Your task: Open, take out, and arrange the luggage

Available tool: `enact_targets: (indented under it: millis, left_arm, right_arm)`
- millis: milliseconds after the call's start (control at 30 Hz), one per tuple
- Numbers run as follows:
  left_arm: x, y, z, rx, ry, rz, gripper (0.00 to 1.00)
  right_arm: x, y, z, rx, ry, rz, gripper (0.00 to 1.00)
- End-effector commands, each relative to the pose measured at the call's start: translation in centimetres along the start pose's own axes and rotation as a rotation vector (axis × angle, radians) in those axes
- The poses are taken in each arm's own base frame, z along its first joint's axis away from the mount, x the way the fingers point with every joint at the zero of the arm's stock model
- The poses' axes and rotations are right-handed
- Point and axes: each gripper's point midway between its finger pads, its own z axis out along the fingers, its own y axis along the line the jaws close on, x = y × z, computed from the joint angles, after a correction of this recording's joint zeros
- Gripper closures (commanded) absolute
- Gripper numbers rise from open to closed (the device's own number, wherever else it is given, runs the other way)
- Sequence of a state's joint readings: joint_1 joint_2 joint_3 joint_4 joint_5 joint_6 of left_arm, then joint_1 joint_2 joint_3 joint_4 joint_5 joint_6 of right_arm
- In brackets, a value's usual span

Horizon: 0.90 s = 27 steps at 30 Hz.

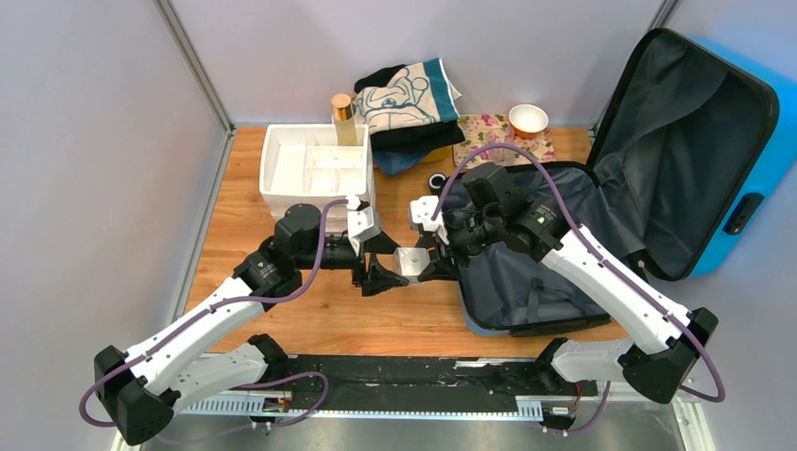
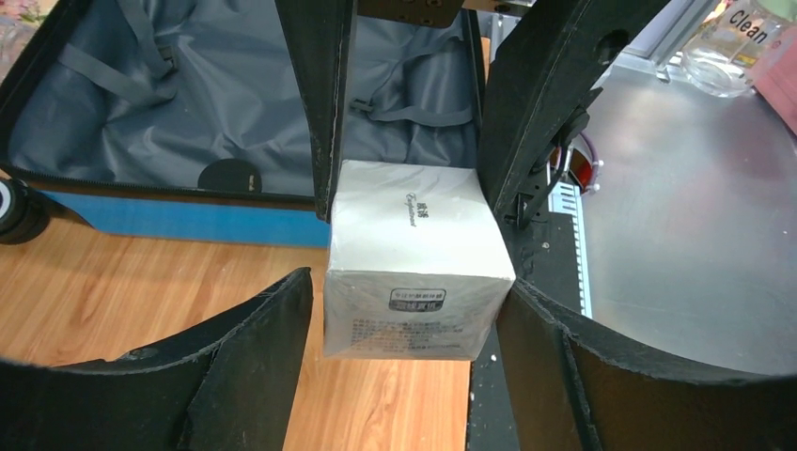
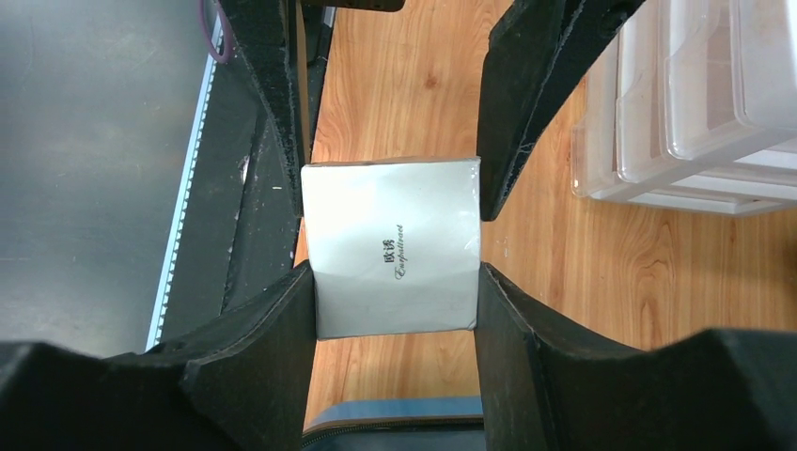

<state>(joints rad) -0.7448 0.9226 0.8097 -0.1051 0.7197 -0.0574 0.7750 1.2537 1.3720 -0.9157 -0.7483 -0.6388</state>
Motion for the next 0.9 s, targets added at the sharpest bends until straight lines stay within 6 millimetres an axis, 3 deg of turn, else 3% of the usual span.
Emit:
enact_targets:
  millis: [0, 67, 133, 167, 200, 267, 333, 433, 567, 600, 667, 700, 733, 867]
  left_arm:
    - [-1.4, 0.1, 0.2, -0.005, -0.052, 0.017, 0.24]
    - [-1.7, 0.0, 0.3, 0.0, -0.059, 0.011, 0.3]
    - [-1.5, -0.1, 0.3, 0.008, -0.049, -0.006, 0.47]
    - [-1.3, -0.1, 0.3, 0.005, -0.045, -0.013, 0.59]
    - [-1.2, 0.2, 0.3, -0.015, -0.042, -0.021, 0.79]
    - [-0.7, 0.9, -0.1, -0.066, -0.023, -0.057, 0.98]
    - [-0.6, 1.8, -1.0, -0.131, -0.033, -0.089, 1.0]
    - [-1.2, 4.7, -3.4, -0.267, -0.077, -0.158, 1.0]
    - [-3.2, 10.5, -8.8, -0.595, -0.164, -0.178, 1.0]
    - [-3.4, 13.1, -11.7, -0.773, -0.18, -0.178, 1.0]
    - [-5.4, 15.0, -15.1, -0.935, -0.221, -0.135, 1.0]
    - [-6.0, 16.5, -17.7, -1.061, -0.225, -0.091, 1.0]
    - [-7.4, 17.0, -19.2, -1.12, -0.241, -0.05, 1.0]
    - [-9.5, 19.5, -23.6, -1.343, -0.209, 0.031, 1.0]
  right_arm:
    - [-3.2, -0.1, -0.3, -0.004, -0.089, -0.048, 0.7]
    - [-3.1, 0.0, -0.2, -0.007, -0.089, -0.046, 0.7]
    - [-3.3, -0.1, -0.2, -0.004, -0.094, -0.041, 0.69]
    - [-3.5, -0.1, -0.3, -0.002, -0.098, -0.041, 0.68]
    - [-3.7, -0.3, -0.4, 0.007, -0.104, -0.044, 0.66]
    - [-4.1, -1.0, -0.7, 0.057, -0.107, -0.011, 0.49]
    - [-4.7, -2.0, -1.5, 0.116, -0.122, 0.023, 0.3]
    - [-5.4, -4.0, -3.2, 0.211, -0.157, 0.093, 0.2]
    - [-6.1, -5.7, -5.9, 0.305, -0.217, 0.144, 0.18]
    - [-5.9, -6.5, -6.6, 0.337, -0.223, 0.156, 0.18]
    - [-5.8, -6.6, -7.4, 0.36, -0.228, 0.158, 0.17]
    - [-5.3, -6.9, -7.6, 0.378, -0.223, 0.167, 0.17]
    - [-5.2, -7.0, -7.9, 0.392, -0.221, 0.166, 0.17]
    - [-4.5, -6.7, -8.0, 0.397, -0.211, 0.172, 0.17]
